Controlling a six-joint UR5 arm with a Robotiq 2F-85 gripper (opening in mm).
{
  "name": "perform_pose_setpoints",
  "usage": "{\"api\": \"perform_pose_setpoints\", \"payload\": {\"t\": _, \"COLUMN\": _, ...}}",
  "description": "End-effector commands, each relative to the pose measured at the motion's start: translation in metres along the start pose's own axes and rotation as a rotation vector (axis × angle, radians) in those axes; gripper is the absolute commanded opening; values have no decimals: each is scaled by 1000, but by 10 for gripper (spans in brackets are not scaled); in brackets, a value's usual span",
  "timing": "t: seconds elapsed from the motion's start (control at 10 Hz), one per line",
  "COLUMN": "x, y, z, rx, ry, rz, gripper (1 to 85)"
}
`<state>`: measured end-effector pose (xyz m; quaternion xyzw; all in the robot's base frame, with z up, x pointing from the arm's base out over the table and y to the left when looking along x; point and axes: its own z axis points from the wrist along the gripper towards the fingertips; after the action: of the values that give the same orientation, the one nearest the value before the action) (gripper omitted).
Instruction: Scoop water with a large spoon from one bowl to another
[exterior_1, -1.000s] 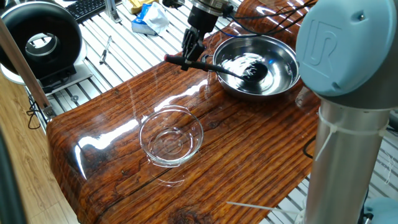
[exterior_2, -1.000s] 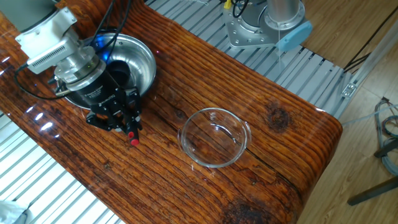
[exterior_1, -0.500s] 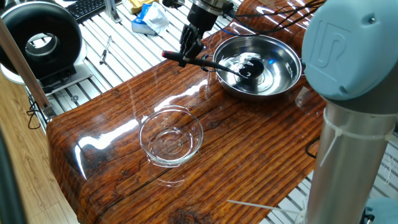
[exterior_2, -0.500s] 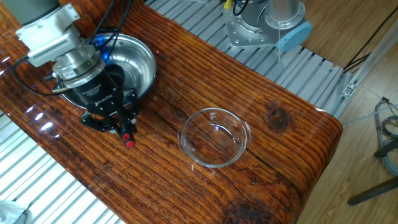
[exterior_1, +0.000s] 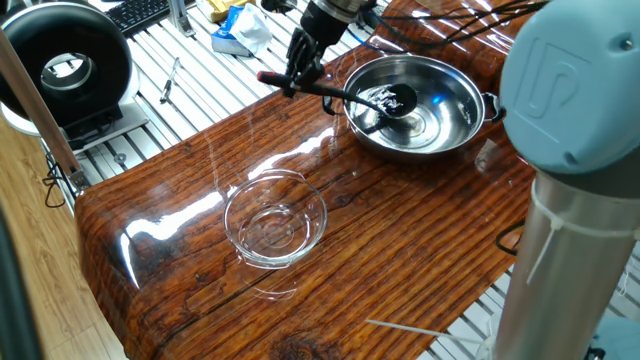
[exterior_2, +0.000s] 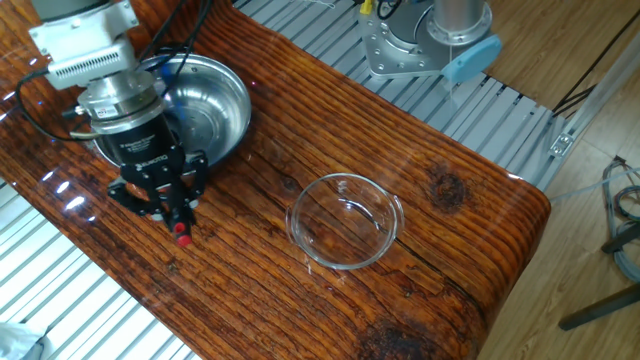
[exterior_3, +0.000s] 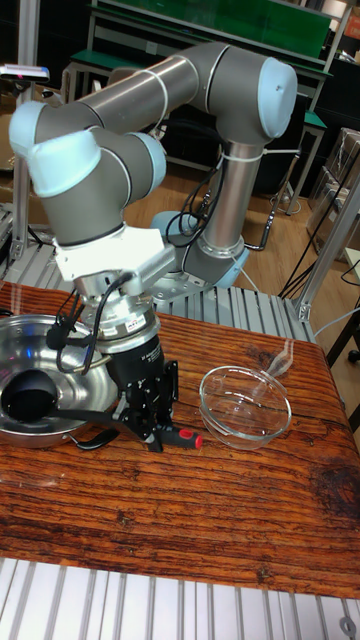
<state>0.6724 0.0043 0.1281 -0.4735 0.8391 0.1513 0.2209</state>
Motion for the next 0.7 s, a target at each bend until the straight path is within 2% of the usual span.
{"api": "perform_pose_setpoints", "payload": {"t": 0.0, "x": -21, "y": -20, "z": -13, "rx": 114, "ry": -58, "rz": 22, "gripper": 10}}
{"api": "perform_pose_setpoints", "payload": {"t": 0.2, "x": -30, "y": -28, "z": -17, "rx": 156, "ry": -93, "rz": 49, "gripper": 10}}
{"api": "perform_pose_setpoints", "payload": {"t": 0.6, "x": -41, "y": -39, "z": -27, "rx": 227, "ry": -137, "rz": 163, "gripper": 10}}
